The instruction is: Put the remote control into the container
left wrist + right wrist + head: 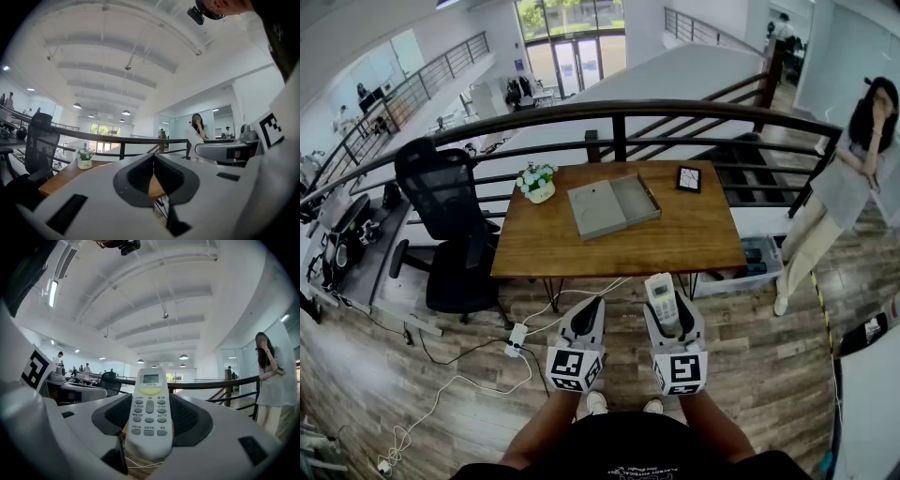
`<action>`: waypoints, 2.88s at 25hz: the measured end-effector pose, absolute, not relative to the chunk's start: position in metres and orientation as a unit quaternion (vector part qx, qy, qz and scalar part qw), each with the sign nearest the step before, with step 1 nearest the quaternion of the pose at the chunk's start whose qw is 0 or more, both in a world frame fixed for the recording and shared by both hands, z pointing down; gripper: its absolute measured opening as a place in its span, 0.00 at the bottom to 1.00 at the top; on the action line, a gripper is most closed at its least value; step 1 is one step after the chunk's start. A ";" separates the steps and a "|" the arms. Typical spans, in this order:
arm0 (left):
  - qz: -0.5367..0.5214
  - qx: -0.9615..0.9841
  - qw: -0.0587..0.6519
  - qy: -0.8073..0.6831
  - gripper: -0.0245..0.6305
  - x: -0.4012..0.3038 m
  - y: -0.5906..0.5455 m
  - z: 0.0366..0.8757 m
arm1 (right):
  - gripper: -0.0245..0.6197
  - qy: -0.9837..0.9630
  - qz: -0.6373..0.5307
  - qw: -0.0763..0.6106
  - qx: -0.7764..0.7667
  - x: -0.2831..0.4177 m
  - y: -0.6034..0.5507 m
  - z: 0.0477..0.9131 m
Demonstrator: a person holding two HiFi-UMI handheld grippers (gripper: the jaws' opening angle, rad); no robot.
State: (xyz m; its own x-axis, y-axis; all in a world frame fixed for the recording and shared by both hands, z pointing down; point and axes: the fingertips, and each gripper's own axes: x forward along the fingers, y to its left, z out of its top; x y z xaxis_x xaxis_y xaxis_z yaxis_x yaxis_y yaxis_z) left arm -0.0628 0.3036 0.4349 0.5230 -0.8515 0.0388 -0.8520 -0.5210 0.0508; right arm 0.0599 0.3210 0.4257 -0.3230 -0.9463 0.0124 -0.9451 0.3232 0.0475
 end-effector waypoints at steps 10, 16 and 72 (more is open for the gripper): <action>-0.001 0.875 0.035 -0.483 0.05 -0.073 0.296 0.433 | 0.45 -0.813 -0.022 0.020 0.582 0.044 0.316 0.424; -0.008 0.880 0.043 -0.472 0.05 -0.074 0.296 0.437 | 0.45 -0.812 -0.031 0.030 0.582 0.034 0.316 0.425; 0.025 0.873 0.033 -0.486 0.05 0.000 0.072 0.440 | 0.45 -0.831 0.001 -0.010 0.557 0.125 0.079 0.428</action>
